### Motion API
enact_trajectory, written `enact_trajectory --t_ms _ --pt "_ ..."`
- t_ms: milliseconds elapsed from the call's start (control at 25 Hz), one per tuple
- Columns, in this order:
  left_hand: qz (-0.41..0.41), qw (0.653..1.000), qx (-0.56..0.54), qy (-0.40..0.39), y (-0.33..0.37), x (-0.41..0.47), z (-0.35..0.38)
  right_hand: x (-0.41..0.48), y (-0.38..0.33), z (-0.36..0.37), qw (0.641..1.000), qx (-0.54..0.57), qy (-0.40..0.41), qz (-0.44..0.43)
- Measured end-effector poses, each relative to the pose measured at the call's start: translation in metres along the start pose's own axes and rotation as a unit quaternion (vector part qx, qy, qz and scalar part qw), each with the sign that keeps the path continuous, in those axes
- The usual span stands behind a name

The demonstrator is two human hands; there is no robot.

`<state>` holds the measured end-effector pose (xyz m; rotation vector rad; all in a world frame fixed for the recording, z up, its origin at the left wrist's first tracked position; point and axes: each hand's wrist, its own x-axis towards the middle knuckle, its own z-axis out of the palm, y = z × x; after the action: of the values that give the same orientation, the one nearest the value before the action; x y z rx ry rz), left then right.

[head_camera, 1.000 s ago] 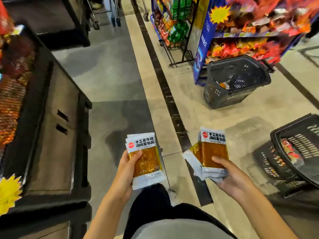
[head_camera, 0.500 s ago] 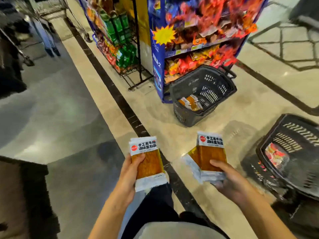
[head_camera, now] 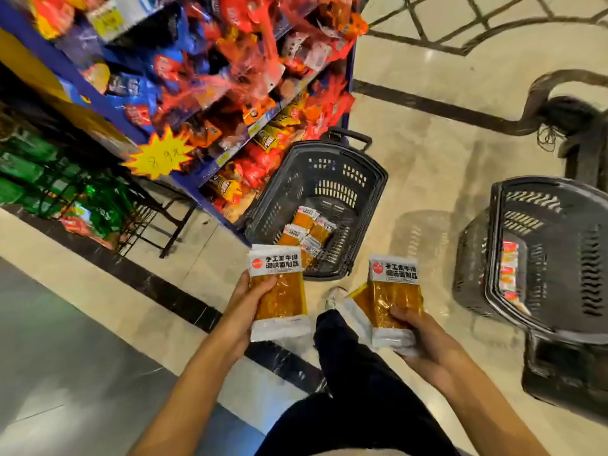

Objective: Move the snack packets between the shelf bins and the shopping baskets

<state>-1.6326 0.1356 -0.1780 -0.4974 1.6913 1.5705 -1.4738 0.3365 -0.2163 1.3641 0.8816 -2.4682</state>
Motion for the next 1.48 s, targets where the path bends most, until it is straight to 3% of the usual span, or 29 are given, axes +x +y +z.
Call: enact_trajectory --t_ms 200,360,600,760,880,1040,1160,1240,1360,1480 --pt "-0.044 0.996 0.079 -0.02 0.067 0.138 0.02 0.114 -0.065 0.043 0.998 0.022 0.049 -0.016" --pt "-0.067 0.985 0.161 -0.015 0.076 0.276 0.017 0.221 -0.087 0.066 0.997 -0.002 0.075 -0.016" --pt "-0.105 0.94 0.318 -0.06 0.002 0.495 0.012 0.397 -0.054 0.051 0.985 0.002 0.172 -0.006" --pt "-0.123 0.926 0.352 -0.054 -0.062 0.587 0.01 0.483 -0.002 0.035 0.978 0.054 0.2 0.035" --pt "-0.113 0.912 0.392 -0.046 -0.092 0.623 0.001 0.514 0.027 0.027 0.97 0.104 0.212 0.06" --pt "-0.068 0.887 0.457 -0.023 -0.117 0.642 -0.007 0.533 0.054 0.021 0.97 0.072 0.213 0.088" --pt "0.047 0.779 0.625 0.034 -0.12 0.622 0.0 0.533 0.058 0.018 0.971 0.064 0.208 0.096" --pt "0.083 0.743 0.661 0.062 -0.12 0.606 0.006 0.529 0.056 0.021 0.977 0.054 0.188 0.088" --pt "0.111 0.725 0.679 0.043 -0.115 0.599 0.006 0.524 0.049 0.028 0.986 0.023 0.152 0.061" --pt "0.176 0.764 0.621 0.011 -0.097 0.585 0.007 0.516 0.039 0.031 0.991 0.022 0.127 0.036"
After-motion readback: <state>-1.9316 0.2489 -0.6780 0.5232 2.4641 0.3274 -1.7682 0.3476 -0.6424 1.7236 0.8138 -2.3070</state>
